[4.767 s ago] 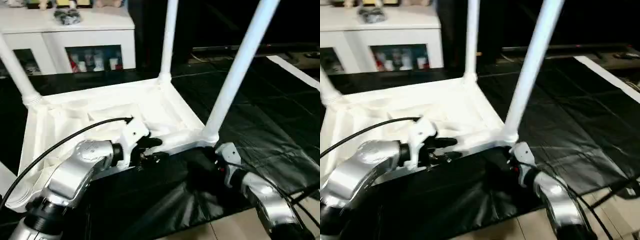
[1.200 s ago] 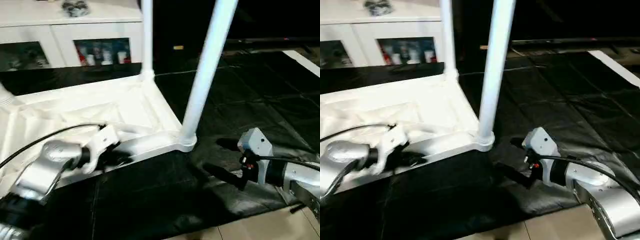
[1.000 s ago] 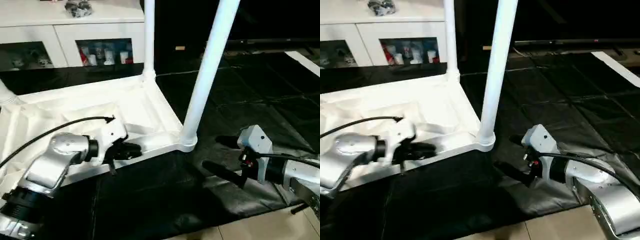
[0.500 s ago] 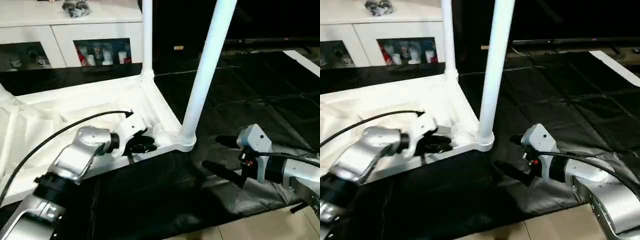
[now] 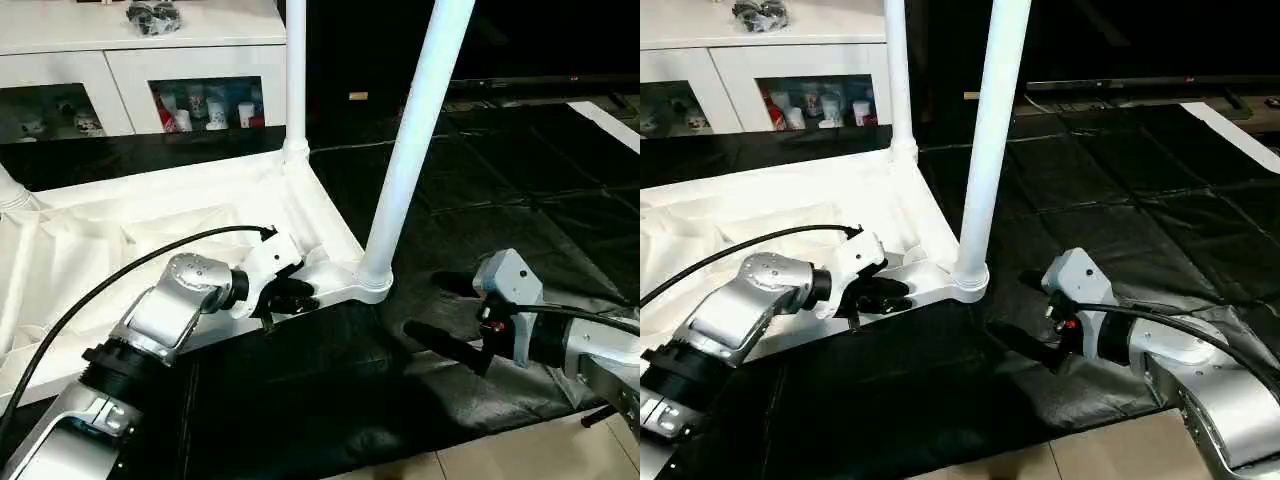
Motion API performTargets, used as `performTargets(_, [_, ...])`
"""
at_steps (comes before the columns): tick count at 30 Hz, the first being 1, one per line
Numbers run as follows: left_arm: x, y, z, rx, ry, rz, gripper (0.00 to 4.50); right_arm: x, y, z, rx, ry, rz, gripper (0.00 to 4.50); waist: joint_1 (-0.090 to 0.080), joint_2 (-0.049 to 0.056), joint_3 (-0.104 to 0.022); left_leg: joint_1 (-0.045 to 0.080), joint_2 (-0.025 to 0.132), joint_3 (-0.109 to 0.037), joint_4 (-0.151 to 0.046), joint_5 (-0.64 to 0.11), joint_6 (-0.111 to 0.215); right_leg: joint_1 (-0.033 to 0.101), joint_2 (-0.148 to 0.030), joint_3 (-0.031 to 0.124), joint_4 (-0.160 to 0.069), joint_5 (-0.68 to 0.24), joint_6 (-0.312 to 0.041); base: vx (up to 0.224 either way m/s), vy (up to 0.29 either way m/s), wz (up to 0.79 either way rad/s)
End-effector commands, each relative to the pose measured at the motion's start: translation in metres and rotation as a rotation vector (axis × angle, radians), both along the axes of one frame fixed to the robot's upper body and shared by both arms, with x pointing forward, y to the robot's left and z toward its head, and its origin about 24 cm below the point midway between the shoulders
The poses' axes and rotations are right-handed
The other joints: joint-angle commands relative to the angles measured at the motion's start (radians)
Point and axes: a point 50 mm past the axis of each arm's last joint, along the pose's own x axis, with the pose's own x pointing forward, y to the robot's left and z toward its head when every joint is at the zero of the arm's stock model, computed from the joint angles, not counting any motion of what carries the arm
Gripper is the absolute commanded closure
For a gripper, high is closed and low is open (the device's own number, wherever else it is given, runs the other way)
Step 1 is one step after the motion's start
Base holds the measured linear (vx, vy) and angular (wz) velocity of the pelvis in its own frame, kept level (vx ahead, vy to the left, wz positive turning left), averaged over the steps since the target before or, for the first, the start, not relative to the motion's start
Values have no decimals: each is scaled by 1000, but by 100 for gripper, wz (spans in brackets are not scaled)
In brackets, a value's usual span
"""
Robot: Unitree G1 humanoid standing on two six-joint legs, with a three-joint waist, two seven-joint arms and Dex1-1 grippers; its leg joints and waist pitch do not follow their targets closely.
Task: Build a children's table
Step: Rotate leg to tighten
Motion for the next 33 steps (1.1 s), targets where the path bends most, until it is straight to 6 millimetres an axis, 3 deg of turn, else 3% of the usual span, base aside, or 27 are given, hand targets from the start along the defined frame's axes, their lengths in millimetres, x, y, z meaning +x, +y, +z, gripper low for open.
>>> performTargets(1, [3, 0, 0, 37, -17, 7, 332, -1, -1, -3, -10, 0, -1, 0, 4, 2, -60, 24, 64, -27, -74, -139, 35, 39, -65, 29, -63, -30, -247, 0, 0, 0])
performTargets(7, [5, -2, 2, 28, -15, 12, 332, -2, -1, -6, -9, 4, 0, 0, 5, 2, -59, 25, 65, -27, -76, -159, 31, 38, -66, 29, -66, -57, -249, 0, 0, 0])
performTargets(19, [-1, -3, 0, 11, -4, -32, 441, -2, -2, -11, -9, 5, 2, 0, 4, 2, -58, 24, 66, -27, -77, -165, 34, 37, -66, 29, -67, -63, -251, 0, 0, 0])
performTargets(27, [-9, -6, 3, -39, -62, -155, 441, 3, -4, -11, -1, -17, -16, 0, 2, 4, -61, 22, 66, -28, -76, -153, 39, 38, -67, 29, -64, -38, -249, 0, 0, 0])
performTargets(31, [-21, 5, 1, -13, -12, -256, 441, 7, -3, -10, 31, -41, -7, 0, 2, 3, -61, 26, 68, -27, -77, -148, 44, 34, -65, 28, -59, -14, -258, 0, 0, 0])
performTargets(33, [-26, 11, 0, 16, 1, -305, 441, 8, -1, -10, 29, -36, 33, 0, 5, 4, -58, 28, 68, -25, -79, -172, 41, 32, -66, 28, -63, -59, -255, 0, 0, 0])
